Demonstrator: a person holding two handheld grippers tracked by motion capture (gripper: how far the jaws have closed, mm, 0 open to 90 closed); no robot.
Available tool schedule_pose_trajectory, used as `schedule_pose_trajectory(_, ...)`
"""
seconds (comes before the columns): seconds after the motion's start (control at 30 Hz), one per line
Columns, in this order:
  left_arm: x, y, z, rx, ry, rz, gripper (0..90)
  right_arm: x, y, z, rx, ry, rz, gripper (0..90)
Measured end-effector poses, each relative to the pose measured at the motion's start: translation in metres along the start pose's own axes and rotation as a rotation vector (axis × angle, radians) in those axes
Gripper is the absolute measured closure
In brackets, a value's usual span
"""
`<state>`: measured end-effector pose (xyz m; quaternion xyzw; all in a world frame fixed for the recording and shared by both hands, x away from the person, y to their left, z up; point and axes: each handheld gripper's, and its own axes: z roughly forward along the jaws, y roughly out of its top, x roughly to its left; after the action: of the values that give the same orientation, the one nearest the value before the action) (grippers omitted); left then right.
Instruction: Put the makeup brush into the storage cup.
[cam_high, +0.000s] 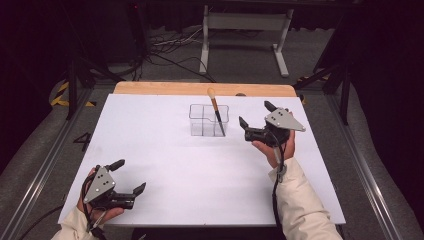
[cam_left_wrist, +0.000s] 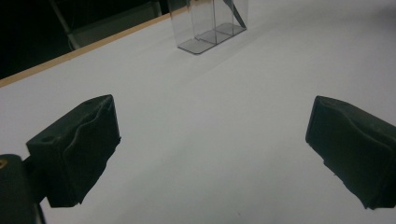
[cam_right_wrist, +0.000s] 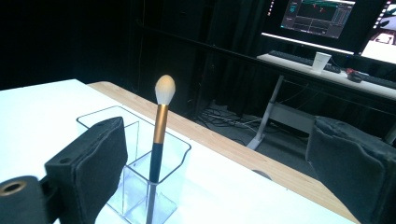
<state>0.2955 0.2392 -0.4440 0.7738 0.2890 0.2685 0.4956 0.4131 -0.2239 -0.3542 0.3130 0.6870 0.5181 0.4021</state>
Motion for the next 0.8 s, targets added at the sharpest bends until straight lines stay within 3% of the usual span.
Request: schedule_pose_trajectory(0.8, -0.001, 0.001, -0.001, 0.002, 0.006, 0.007, 3.6, 0.009, -0.004, -0.024, -0.008, 0.014, -0.044, 6.7)
